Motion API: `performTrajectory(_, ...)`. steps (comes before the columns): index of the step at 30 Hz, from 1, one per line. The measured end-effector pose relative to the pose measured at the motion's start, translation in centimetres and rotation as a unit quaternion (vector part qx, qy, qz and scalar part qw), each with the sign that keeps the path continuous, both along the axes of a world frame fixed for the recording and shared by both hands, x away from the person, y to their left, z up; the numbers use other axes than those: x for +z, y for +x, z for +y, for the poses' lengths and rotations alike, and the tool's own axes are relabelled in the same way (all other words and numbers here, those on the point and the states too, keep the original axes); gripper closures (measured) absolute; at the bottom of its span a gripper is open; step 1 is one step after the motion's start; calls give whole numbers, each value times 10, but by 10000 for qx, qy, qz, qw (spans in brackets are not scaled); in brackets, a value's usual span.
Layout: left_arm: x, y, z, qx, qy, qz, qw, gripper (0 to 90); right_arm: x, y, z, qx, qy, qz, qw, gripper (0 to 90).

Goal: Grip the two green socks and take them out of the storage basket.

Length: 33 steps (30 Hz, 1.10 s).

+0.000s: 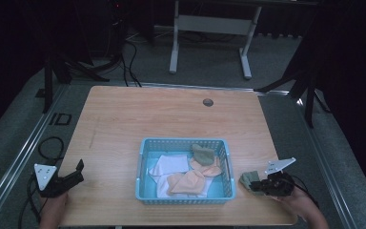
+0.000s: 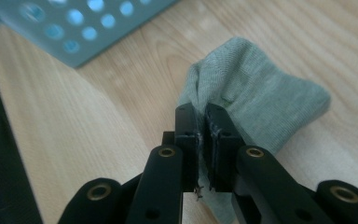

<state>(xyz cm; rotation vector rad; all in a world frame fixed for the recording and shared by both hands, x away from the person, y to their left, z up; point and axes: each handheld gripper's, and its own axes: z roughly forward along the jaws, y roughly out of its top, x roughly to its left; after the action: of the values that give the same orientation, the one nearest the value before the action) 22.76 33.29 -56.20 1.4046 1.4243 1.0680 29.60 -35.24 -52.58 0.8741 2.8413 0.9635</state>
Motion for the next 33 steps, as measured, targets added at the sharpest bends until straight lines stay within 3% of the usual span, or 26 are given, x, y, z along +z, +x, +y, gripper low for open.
performTrajectory(5,0,0,0,2,6,3,10000,5,-6,0,1,4,55,111,9999,829)
performTrajectory(8,0,0,0,5,-1,6,10000,5,-1,-2,3,86,17,101,9999,702)
performTrajectory(18,0,0,0,8,-9,11,10000,5,47,6,9,251,111,-240,9993,500)
performTrajectory(22,0,0,0,5,-14,13,10000,5,64,15,19,351,5,-281,9990,479)
performTrajectory(33,0,0,1,-5,-22,16,10000,5,90,38,53,625,-19,-461,9970,473)
